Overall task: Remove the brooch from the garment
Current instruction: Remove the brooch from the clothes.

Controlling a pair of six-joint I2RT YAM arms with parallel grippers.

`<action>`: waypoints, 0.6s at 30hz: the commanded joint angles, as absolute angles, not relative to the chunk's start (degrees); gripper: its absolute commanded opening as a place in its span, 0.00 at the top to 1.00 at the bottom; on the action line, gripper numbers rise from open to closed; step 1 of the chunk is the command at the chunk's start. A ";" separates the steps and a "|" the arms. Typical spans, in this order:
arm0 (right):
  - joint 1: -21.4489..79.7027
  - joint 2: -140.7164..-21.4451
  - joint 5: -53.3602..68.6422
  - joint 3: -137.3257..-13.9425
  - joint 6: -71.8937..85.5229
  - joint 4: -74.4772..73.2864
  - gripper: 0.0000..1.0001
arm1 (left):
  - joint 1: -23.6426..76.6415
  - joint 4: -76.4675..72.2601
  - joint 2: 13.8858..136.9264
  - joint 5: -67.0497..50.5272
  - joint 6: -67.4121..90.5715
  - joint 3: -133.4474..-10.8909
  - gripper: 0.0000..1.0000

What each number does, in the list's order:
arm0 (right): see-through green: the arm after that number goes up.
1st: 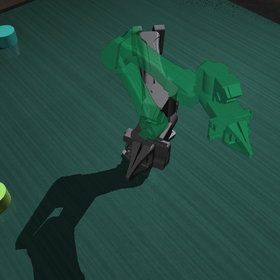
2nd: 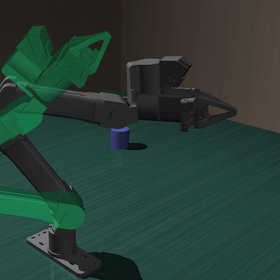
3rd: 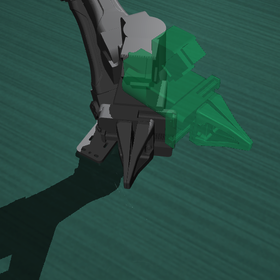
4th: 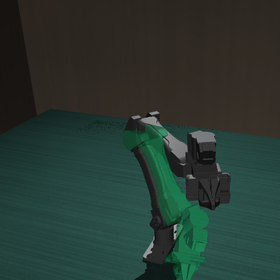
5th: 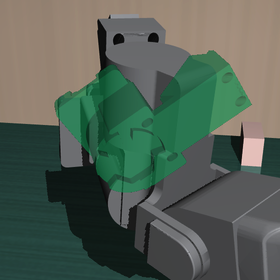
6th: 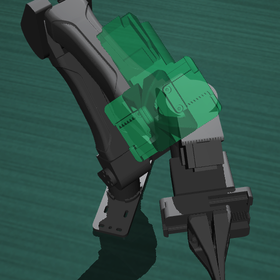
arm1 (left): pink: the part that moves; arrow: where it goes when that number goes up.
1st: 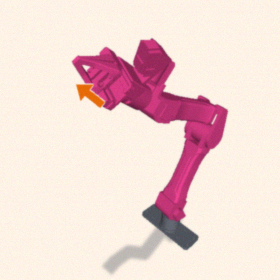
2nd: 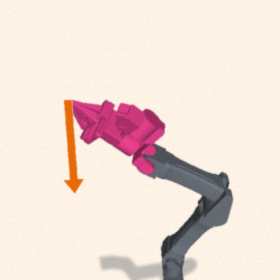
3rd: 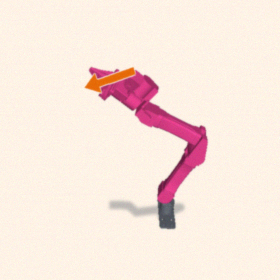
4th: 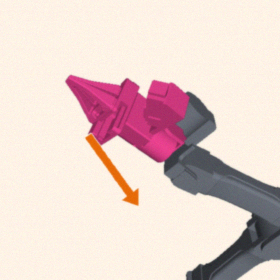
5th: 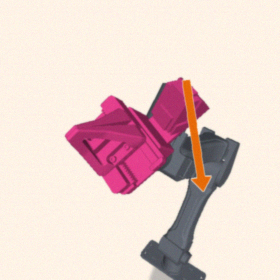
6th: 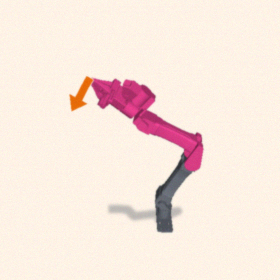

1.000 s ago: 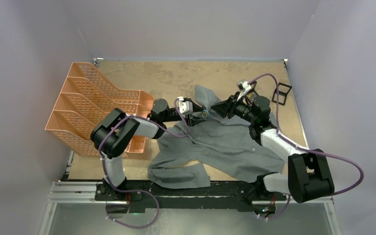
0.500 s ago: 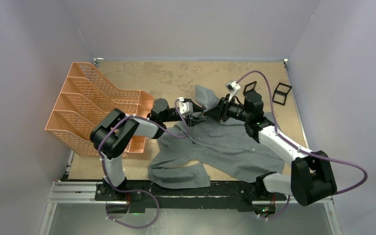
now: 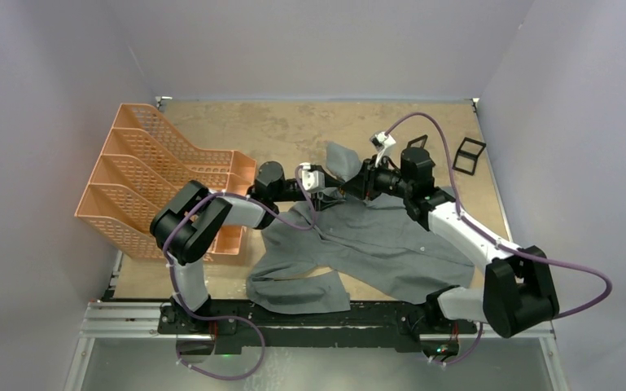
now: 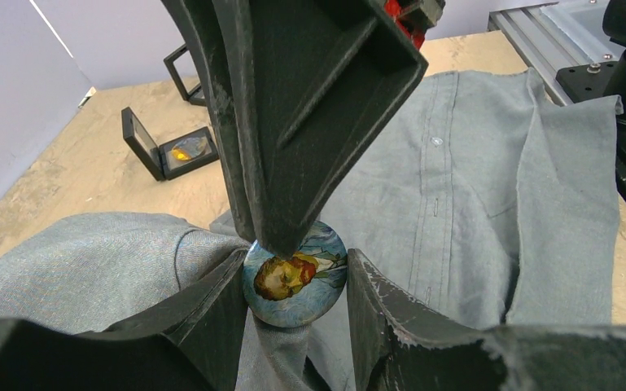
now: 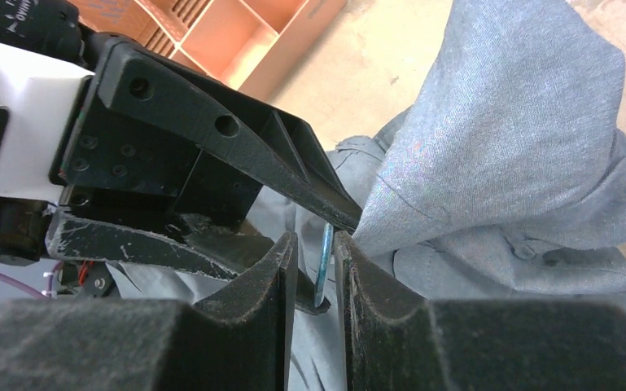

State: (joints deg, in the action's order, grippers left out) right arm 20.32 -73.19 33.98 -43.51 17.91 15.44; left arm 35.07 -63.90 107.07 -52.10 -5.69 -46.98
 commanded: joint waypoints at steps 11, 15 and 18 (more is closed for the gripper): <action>21.36 -75.36 32.64 -47.84 14.39 10.61 0.93 | 35.86 -61.00 104.34 -52.58 -9.55 -50.17 0.63; 21.36 -75.23 31.74 -48.09 13.96 10.21 0.98 | 36.26 -56.91 101.39 -46.29 -10.59 -48.95 0.57; 21.36 -75.41 31.49 -48.49 13.83 9.27 0.98 | 38.36 -48.64 96.67 -33.28 -11.68 -47.96 0.43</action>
State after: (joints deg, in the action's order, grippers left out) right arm 20.99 -75.81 32.27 -45.78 15.33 10.61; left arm 36.32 -56.40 104.27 -47.18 -9.21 -48.10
